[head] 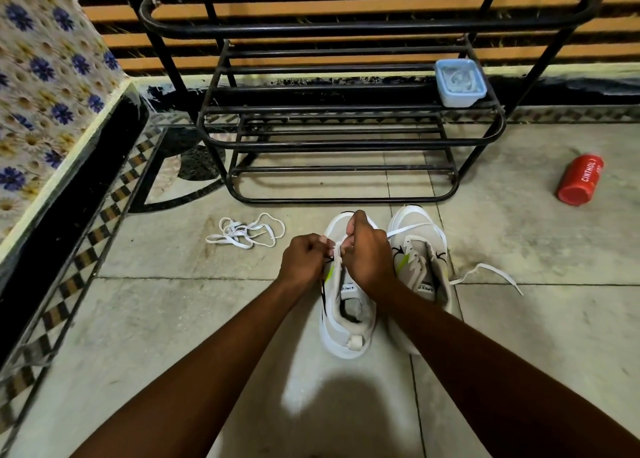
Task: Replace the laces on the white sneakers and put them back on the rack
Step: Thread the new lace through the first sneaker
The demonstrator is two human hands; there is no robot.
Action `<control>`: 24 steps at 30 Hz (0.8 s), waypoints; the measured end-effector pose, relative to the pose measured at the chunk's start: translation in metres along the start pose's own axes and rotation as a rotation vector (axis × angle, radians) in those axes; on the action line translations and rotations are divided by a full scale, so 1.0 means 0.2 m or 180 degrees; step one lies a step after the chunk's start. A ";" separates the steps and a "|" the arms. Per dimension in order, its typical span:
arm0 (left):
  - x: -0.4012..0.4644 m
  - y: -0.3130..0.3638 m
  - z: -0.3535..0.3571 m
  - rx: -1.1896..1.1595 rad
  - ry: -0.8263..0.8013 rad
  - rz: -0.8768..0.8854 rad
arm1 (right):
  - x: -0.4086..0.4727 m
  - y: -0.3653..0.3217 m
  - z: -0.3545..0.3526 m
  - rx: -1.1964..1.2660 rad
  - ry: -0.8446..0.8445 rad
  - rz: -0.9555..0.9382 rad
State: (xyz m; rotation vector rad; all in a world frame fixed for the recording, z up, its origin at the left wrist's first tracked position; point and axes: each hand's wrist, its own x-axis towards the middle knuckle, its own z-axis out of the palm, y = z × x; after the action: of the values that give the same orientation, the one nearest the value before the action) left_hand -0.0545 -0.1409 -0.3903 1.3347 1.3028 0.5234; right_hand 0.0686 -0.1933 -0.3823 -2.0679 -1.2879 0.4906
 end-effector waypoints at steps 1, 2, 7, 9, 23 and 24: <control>0.02 0.00 0.00 0.0251 0.0000 0.0156 | 0.00 0.00 0.00 0.0124 0.0049 0.0051; 0.04 -0.01 0.00 0.0476 -0.0001 0.0256 | -0.02 0.00 0.00 0.0262 0.0124 0.0123; 0.07 0.02 0.04 0.0805 0.0198 0.0500 | -0.13 0.01 -0.03 0.0781 0.0281 0.0221; 0.07 0.02 0.06 0.0978 0.0269 0.0543 | -0.17 0.02 -0.03 0.0760 0.0366 0.0085; 0.12 0.13 0.00 -0.0862 0.0544 -0.0316 | -0.36 0.08 -0.02 -0.0834 0.0508 -0.0195; 0.13 0.18 -0.02 -0.1594 0.0652 -0.0560 | -0.35 0.08 -0.02 -0.0844 0.0467 -0.0179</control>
State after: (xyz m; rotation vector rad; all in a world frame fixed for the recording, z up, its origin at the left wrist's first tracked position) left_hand -0.0369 -0.1073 -0.3669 0.7606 1.3269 0.8161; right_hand 0.0492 -0.2625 -0.3921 -2.2285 -1.3793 0.1447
